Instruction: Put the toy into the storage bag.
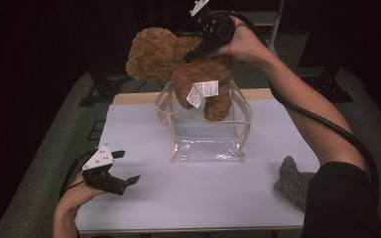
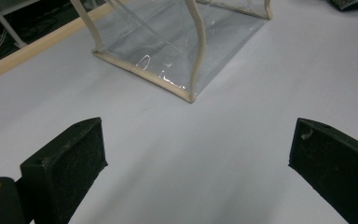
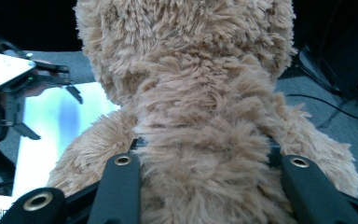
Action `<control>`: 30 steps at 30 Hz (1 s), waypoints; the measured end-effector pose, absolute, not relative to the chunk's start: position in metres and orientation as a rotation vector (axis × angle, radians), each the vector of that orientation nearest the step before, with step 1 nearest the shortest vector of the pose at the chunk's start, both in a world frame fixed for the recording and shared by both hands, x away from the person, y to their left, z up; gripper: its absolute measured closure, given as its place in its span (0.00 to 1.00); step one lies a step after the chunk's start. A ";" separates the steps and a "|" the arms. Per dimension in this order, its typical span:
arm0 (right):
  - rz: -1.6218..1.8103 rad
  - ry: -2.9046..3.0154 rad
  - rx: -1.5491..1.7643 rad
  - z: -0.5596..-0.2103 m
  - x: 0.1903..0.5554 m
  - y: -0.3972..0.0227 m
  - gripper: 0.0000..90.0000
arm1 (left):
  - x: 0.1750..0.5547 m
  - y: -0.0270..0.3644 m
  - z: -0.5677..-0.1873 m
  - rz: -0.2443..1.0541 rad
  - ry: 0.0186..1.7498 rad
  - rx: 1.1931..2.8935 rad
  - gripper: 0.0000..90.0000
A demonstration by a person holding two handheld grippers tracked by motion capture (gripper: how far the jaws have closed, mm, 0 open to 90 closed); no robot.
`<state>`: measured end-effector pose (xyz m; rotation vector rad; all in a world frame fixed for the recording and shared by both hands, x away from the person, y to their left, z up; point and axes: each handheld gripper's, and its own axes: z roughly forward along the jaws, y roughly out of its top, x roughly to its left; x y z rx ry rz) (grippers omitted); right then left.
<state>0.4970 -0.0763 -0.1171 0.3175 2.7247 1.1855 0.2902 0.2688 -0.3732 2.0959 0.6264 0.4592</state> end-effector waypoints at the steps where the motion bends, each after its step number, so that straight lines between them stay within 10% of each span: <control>1: 1.197 2.728 0.304 -0.119 0.493 -0.075 0.64 | 0.290 0.269 -0.373 0.458 0.625 2.098 0.03; 30: 1.196 2.759 0.534 -0.184 0.524 -0.110 0.63 | 0.290 0.266 -0.375 0.446 0.614 2.117 0.03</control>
